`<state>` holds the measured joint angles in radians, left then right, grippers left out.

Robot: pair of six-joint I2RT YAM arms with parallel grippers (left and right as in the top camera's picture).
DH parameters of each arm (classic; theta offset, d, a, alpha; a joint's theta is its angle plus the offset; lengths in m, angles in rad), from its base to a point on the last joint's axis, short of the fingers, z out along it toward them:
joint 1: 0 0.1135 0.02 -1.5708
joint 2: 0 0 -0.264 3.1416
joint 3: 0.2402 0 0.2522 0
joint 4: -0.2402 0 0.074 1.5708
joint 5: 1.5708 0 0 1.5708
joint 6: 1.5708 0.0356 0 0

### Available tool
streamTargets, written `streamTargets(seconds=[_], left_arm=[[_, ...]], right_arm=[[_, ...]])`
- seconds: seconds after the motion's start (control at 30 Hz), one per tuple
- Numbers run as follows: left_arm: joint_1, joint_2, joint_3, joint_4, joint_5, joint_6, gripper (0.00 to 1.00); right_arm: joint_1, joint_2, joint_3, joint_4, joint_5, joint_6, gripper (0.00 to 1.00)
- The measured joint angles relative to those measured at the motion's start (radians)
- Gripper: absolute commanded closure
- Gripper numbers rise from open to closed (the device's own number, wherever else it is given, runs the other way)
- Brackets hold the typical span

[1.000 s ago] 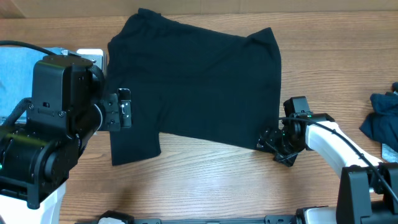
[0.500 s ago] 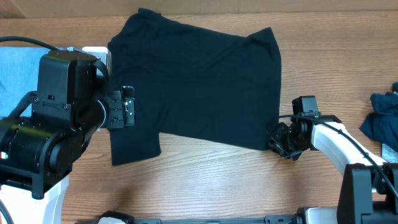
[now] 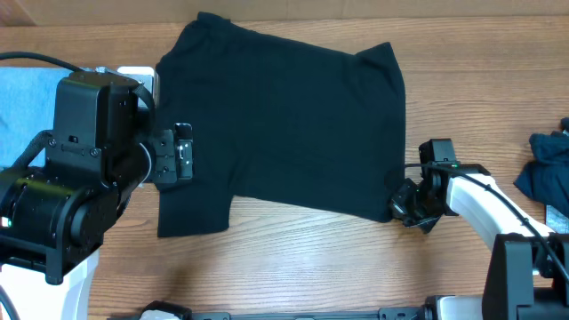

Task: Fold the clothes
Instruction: 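Pull the shirt's right edge rightward with the right gripper to flatten it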

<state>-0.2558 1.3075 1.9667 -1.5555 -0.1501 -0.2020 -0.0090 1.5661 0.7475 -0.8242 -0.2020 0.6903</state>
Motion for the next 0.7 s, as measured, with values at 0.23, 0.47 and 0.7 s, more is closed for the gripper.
streamTargets(seconds=[0.23, 0.47, 0.7], left_arm=[[0.000, 0.000, 0.000, 0.008, 0.000, 0.002, 0.11], [0.000, 0.000, 0.000, 0.008, 0.000, 0.003, 0.10], [0.000, 0.000, 0.000, 0.020, 0.000, 0.003, 0.08]], right_arm=[[-0.111, -0.002, 0.003, -0.069, 0.053, 0.025, 0.96], [-0.222, -0.008, 0.003, -0.064, 0.110, 0.045, 0.96], [-0.299, -0.015, 0.003, 0.000, 0.181, 0.006, 0.96]])
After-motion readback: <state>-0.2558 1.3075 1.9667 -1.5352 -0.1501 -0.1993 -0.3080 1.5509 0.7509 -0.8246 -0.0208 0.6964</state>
